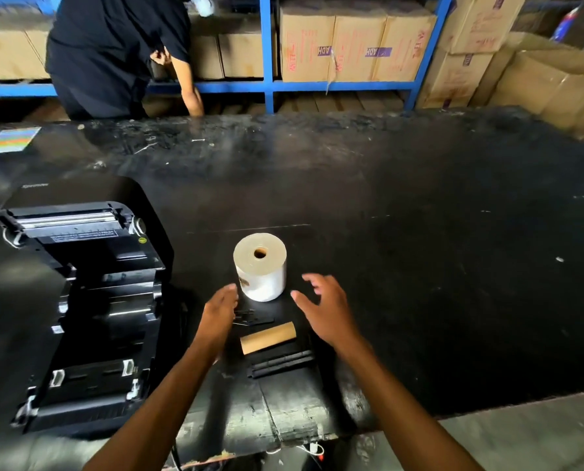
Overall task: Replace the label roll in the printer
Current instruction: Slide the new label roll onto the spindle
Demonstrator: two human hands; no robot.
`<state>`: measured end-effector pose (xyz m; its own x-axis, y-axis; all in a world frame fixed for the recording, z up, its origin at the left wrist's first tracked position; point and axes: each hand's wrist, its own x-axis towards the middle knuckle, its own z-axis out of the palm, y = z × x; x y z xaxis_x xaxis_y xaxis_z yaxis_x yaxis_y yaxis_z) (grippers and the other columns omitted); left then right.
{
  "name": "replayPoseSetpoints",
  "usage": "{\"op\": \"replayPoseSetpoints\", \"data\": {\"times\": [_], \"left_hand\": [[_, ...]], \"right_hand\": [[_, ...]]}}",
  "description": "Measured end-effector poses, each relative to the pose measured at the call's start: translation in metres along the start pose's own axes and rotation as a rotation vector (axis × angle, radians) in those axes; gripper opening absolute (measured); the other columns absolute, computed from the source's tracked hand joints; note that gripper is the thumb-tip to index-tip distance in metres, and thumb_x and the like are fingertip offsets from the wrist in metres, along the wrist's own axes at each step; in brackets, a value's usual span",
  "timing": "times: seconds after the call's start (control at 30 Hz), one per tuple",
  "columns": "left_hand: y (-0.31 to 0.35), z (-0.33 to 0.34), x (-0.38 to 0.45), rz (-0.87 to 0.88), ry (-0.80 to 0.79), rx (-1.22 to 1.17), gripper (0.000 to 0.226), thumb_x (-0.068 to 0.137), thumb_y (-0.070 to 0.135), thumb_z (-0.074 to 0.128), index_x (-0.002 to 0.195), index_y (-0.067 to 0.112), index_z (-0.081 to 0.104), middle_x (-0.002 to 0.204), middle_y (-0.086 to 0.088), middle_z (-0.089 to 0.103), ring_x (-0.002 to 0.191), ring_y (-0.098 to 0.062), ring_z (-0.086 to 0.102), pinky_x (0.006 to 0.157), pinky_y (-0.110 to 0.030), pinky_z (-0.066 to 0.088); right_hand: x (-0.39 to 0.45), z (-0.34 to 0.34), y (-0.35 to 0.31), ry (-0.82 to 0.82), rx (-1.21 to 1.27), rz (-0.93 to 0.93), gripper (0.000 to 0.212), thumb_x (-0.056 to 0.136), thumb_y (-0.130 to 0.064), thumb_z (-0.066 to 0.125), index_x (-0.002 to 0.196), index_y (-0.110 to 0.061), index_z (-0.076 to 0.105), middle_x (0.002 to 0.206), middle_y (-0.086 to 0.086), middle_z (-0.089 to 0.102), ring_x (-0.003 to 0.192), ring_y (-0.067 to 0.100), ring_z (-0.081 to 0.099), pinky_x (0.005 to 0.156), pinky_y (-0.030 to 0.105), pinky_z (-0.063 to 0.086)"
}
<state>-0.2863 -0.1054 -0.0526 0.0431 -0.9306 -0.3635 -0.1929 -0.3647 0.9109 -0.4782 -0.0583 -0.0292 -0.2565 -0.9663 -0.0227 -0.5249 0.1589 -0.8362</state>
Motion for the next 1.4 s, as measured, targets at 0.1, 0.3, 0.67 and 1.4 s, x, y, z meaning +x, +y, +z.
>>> {"op": "replayPoseSetpoints", "data": {"times": [0.1,0.3,0.67,1.4], "left_hand": [[0.014,0.006,0.016,-0.209,-0.045,-0.240,0.060,0.099,0.048,0.027,0.139,0.006,0.043,0.137,-0.020,0.052,0.129,-0.035,0.047,0.109,-0.044,0.035],[0.014,-0.002,0.026,-0.271,-0.123,-0.281,0.073,0.095,0.059,0.021,0.133,0.005,0.052,0.137,-0.020,0.053,0.126,-0.032,0.049,0.103,-0.041,0.039],[0.040,0.002,0.011,-0.215,-0.039,-0.328,0.058,0.084,0.065,0.046,0.097,0.012,0.067,0.109,-0.008,0.067,0.107,-0.025,0.057,0.101,-0.047,0.040],[0.055,0.050,-0.057,0.166,0.065,-0.156,0.059,0.057,0.063,0.074,0.091,0.015,0.070,0.092,-0.010,0.074,0.081,-0.025,0.072,0.067,-0.038,0.060]], "right_hand": [[0.030,0.015,-0.041,-0.138,-0.185,-0.105,0.057,0.083,-0.036,0.064,0.135,-0.021,0.045,0.143,0.010,0.037,0.129,0.026,0.040,0.106,0.039,0.038],[0.060,0.063,-0.060,-0.223,-0.498,-0.025,0.067,0.081,-0.049,0.061,0.137,-0.021,0.036,0.156,0.019,0.000,0.134,0.040,0.028,0.104,0.050,0.039],[0.040,0.011,-0.065,-0.092,0.641,0.438,0.030,0.088,-0.039,0.060,0.104,-0.014,0.060,0.098,0.002,0.062,0.090,0.014,0.059,0.080,0.036,0.057],[-0.018,-0.054,-0.045,0.026,-0.306,-0.301,0.038,0.094,-0.023,0.047,0.132,-0.018,0.052,0.154,0.002,0.027,0.139,0.019,0.028,0.112,0.031,0.023]]}}
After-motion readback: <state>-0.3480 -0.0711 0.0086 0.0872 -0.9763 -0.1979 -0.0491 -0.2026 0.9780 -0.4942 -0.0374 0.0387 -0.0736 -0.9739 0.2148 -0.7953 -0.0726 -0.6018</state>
